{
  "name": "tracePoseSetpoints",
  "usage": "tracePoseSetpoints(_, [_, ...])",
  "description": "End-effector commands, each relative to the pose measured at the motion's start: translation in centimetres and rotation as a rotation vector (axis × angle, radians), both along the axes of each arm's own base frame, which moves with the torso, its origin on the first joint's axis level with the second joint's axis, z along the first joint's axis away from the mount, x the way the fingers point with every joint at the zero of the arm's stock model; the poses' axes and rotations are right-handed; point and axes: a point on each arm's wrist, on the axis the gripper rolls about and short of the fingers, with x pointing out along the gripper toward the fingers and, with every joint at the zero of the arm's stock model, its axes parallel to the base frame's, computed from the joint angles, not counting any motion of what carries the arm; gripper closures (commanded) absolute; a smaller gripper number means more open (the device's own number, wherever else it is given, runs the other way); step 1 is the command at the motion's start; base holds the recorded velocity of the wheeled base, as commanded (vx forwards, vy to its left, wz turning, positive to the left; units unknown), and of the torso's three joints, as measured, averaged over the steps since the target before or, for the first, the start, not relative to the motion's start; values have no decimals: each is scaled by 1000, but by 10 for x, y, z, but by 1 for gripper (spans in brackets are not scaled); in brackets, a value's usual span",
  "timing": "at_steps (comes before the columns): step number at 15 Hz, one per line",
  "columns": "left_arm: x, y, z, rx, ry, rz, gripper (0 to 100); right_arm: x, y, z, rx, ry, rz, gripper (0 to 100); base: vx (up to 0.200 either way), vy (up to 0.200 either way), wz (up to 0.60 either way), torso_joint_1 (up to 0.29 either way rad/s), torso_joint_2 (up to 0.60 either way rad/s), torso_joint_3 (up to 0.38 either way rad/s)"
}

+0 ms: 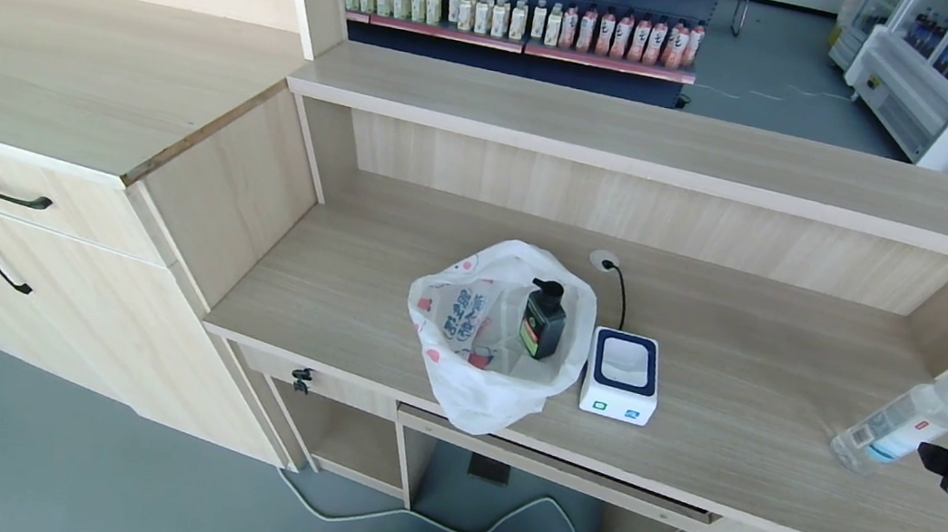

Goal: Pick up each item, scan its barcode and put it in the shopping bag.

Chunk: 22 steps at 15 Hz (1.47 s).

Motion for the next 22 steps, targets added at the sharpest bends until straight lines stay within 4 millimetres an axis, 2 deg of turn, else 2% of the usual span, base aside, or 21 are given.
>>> tracePoseSetpoints(1, [0, 0, 0, -1, 1, 0, 0, 8, 0, -16, 28, 23, 6, 0, 0, 0, 0, 0, 0, 0])
tracePoseSetpoints(6, [0, 0, 0, -1, 1, 0, 0, 25, 9, -24, 5, -52, 57, 0, 0, 0, 0, 0, 0, 0])
tracePoseSetpoints(13, [0, 0, 0, 1, 1, 0, 0, 40, 11, -27, -29, -101, 84, 0, 0, 0, 0, 0, 0, 0])
tracePoseSetpoints(22, [0, 0, 0, -1, 1, 0, 0, 57, 11, -44, -82, -94, 122, 0, 0, 0, 0, 0, 0, 0])
